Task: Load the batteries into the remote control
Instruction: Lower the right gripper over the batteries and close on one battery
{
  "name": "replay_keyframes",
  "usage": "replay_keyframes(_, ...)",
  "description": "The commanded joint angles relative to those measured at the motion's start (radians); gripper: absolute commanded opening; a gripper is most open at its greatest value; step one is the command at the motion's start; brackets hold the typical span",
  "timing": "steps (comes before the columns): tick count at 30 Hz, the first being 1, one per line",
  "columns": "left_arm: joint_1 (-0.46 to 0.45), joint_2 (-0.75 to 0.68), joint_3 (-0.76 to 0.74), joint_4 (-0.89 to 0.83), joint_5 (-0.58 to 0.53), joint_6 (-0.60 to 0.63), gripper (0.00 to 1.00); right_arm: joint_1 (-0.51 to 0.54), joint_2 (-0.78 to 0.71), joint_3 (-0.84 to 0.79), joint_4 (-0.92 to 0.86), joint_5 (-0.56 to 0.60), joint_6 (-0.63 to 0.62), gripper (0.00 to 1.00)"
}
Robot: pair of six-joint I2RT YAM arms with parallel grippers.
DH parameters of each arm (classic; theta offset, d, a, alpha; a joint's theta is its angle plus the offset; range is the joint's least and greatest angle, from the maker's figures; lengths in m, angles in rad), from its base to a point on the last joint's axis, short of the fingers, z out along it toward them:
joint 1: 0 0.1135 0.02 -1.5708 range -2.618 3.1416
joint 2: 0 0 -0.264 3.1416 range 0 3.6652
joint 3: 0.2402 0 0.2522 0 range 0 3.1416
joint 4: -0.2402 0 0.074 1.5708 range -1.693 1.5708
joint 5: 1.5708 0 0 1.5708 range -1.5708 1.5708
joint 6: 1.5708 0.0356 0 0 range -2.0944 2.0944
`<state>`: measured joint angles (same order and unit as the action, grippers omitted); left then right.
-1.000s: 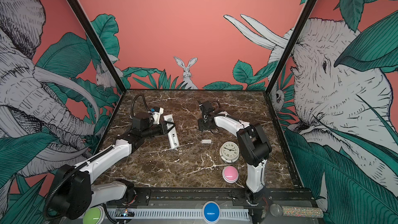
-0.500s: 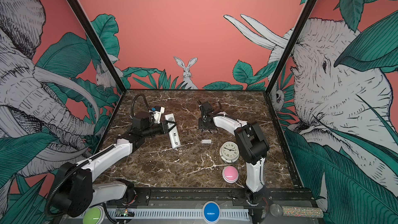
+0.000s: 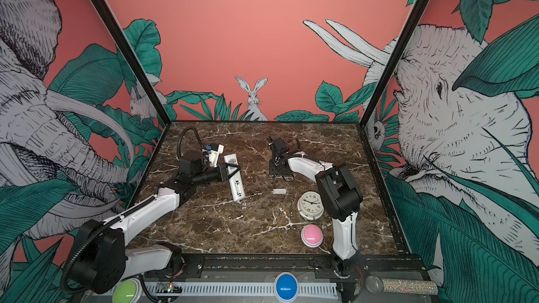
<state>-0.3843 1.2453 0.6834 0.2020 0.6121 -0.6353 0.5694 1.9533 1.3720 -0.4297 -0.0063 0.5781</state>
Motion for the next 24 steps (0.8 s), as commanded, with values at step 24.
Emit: replay_keyframes(24,0.012,-0.003,-0.024,0.063,0.031,-0.009,0.0,0.032,0.09,0.045,-0.017,0.05,0.022,0.47)
